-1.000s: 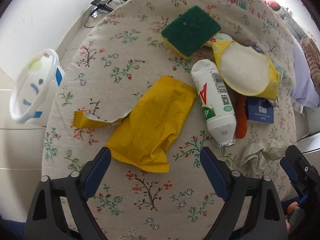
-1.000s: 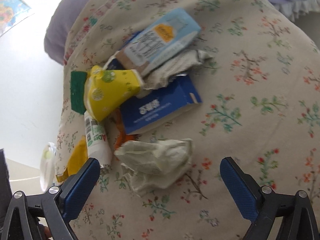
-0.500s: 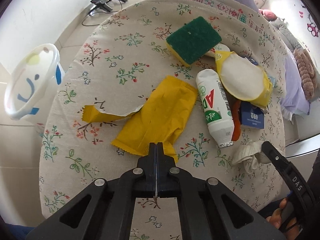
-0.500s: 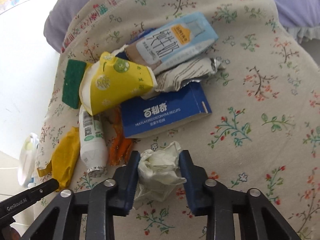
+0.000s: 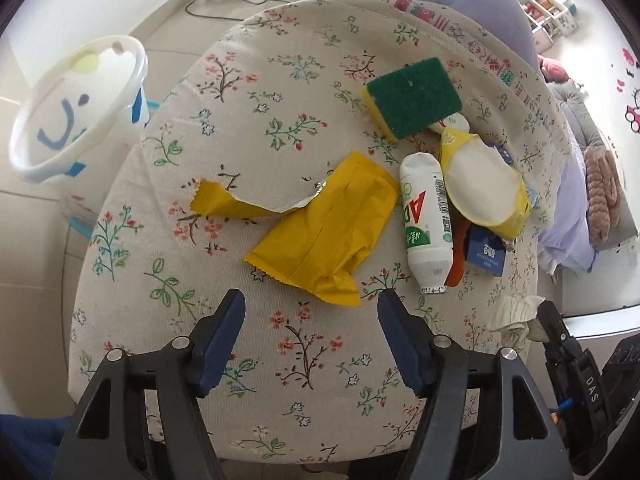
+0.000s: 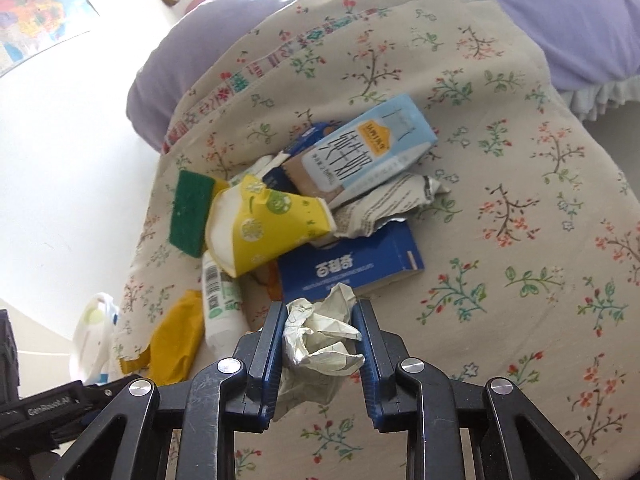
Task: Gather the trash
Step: 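Grasp the yellow wrapper with the left tool while the right tool grasps the crumpled tissue, then carry both items to the white bucket and open both tools over it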
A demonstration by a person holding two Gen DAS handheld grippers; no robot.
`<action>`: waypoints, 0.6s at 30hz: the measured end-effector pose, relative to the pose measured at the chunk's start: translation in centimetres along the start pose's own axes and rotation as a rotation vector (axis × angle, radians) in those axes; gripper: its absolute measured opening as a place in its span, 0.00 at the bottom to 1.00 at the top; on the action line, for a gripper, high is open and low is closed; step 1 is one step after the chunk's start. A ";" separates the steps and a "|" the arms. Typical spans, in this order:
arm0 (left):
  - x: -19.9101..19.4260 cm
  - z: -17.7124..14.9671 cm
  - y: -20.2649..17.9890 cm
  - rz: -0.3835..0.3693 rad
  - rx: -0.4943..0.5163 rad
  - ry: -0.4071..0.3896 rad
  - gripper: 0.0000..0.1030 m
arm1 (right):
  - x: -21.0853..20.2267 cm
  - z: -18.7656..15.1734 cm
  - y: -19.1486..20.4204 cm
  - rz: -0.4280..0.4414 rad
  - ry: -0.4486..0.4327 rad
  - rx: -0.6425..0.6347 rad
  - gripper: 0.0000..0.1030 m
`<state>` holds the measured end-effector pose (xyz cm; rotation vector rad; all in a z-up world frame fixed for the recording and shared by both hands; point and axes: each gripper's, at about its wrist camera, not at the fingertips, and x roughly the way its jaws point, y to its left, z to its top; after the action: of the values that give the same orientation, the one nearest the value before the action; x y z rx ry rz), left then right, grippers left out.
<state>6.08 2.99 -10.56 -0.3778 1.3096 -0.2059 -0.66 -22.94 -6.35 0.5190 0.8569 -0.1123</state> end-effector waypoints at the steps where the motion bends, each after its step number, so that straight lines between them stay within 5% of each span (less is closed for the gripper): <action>1: 0.1 0.1 0.2 -0.013 -0.013 0.000 0.69 | 0.2 0.0 0.2 0.003 0.003 0.000 0.30; 5: 1.7 0.7 0.6 -0.022 -0.068 0.002 0.68 | 0.7 -0.2 0.3 0.019 0.019 0.006 0.30; 8: 1.9 1.1 0.2 0.024 -0.064 -0.042 0.40 | 1.0 -0.4 0.3 0.027 0.029 0.009 0.30; 9: 2.3 1.2 0.0 0.029 -0.055 -0.026 0.20 | 1.0 -0.4 0.3 0.028 0.029 0.007 0.30; 14: 2.0 1.3 0.7 -0.018 -0.070 -0.052 0.03 | 0.7 -0.5 0.3 0.031 0.016 -0.002 0.30; 18: 0.0 1.3 1.0 -0.040 -0.050 -0.095 0.01 | 0.3 -0.4 0.5 0.043 0.005 -0.004 0.30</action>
<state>7.29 4.09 -10.62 -0.4512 1.2155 -0.1872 -0.57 -22.31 -6.59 0.5338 0.8499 -0.0697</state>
